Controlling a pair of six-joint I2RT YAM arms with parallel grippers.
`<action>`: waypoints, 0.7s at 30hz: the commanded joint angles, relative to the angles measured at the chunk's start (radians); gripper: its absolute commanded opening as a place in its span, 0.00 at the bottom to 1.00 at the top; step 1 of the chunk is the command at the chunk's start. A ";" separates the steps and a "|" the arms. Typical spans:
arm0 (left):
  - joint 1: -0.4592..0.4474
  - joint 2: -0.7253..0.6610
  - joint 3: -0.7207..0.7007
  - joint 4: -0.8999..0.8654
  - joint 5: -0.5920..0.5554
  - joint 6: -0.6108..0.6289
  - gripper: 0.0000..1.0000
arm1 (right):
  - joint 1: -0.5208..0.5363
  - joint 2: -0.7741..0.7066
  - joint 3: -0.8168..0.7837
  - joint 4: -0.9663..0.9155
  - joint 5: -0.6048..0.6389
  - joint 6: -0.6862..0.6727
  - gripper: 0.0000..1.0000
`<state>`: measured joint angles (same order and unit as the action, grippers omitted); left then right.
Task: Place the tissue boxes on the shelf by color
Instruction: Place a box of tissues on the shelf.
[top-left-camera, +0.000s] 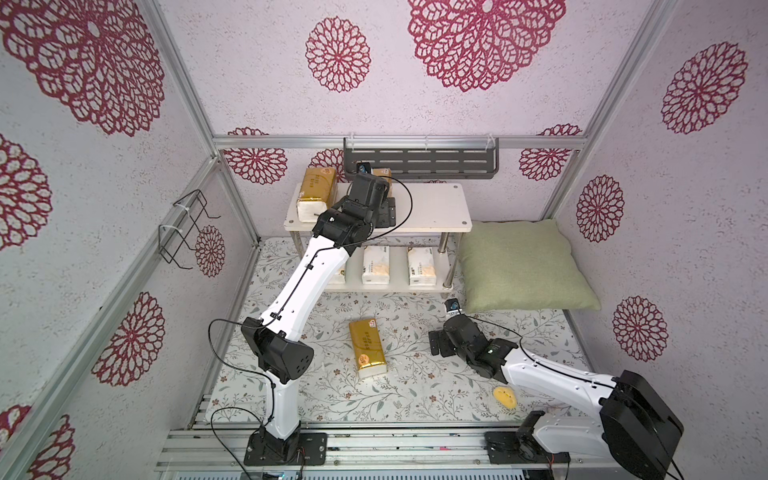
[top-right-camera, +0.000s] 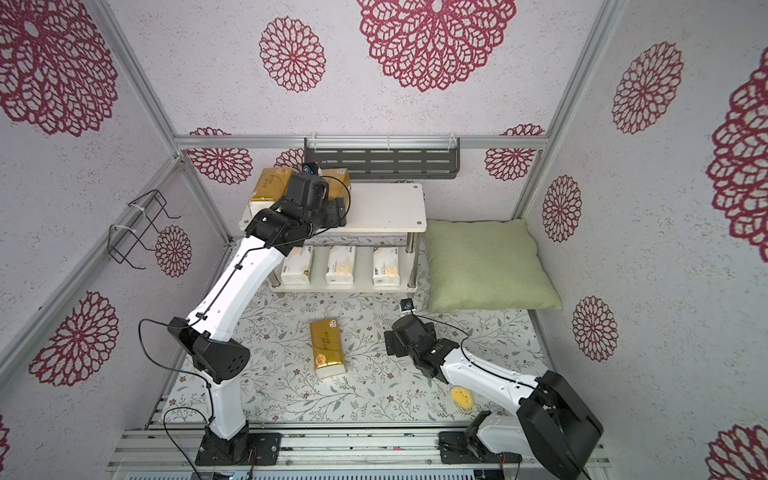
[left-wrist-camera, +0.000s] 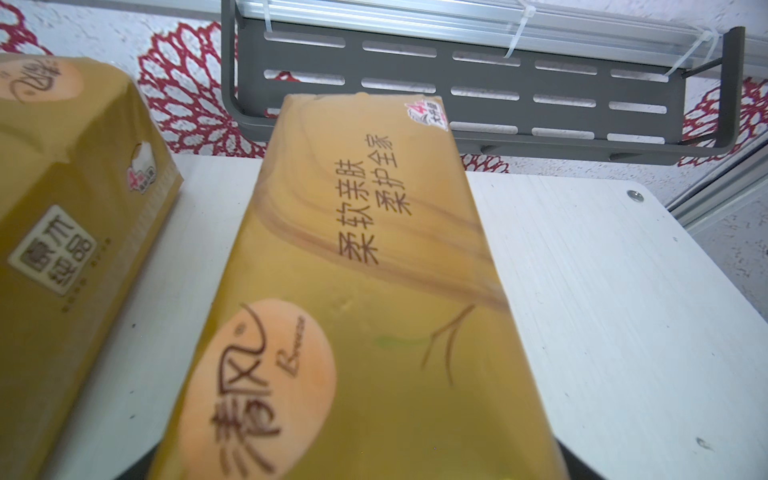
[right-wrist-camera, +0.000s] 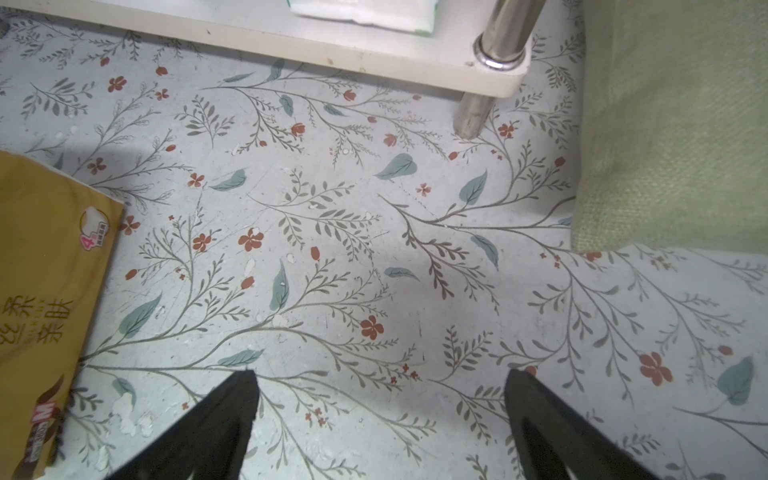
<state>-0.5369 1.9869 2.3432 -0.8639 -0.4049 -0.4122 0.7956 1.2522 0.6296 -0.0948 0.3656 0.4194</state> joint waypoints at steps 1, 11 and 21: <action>0.006 0.024 0.005 0.048 -0.021 0.000 0.88 | 0.005 -0.014 -0.005 0.005 0.012 0.016 0.99; 0.005 0.023 -0.015 0.067 -0.043 0.001 0.95 | 0.006 -0.015 -0.008 0.005 0.016 0.011 0.99; 0.000 0.003 -0.022 0.080 -0.031 0.010 0.97 | 0.007 -0.006 0.001 0.009 0.009 0.009 0.99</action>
<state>-0.5369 2.0033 2.3329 -0.8108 -0.4343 -0.4118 0.7956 1.2526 0.6277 -0.0940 0.3649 0.4194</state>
